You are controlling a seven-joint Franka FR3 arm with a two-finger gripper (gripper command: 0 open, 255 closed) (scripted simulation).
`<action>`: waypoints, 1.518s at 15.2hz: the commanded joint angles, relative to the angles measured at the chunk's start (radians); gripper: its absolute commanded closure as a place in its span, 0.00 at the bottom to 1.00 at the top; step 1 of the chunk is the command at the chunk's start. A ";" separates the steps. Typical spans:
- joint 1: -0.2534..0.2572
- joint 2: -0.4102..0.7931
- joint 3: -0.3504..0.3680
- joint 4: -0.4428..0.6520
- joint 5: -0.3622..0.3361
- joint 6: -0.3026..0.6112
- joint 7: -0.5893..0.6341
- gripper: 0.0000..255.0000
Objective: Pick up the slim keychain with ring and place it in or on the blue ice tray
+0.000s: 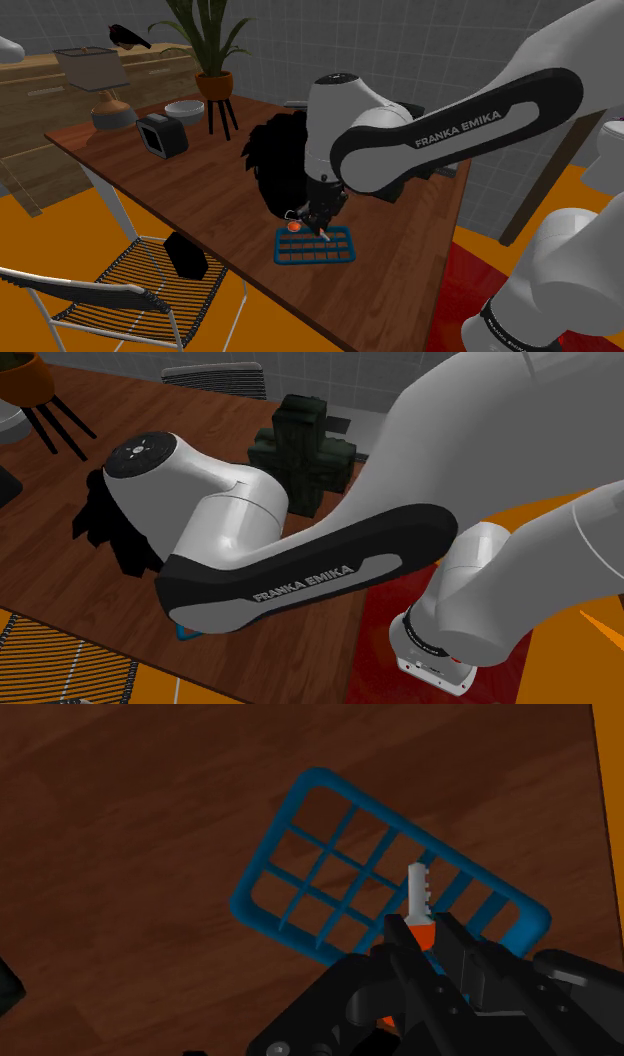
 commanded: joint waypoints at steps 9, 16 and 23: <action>0.002 0.071 0.005 -0.067 -0.013 0.085 0.016 1.00; 0.010 0.051 0.004 -0.049 -0.007 0.046 0.019 0.00; 0.014 0.010 -0.017 -0.013 -0.003 -0.028 0.005 0.00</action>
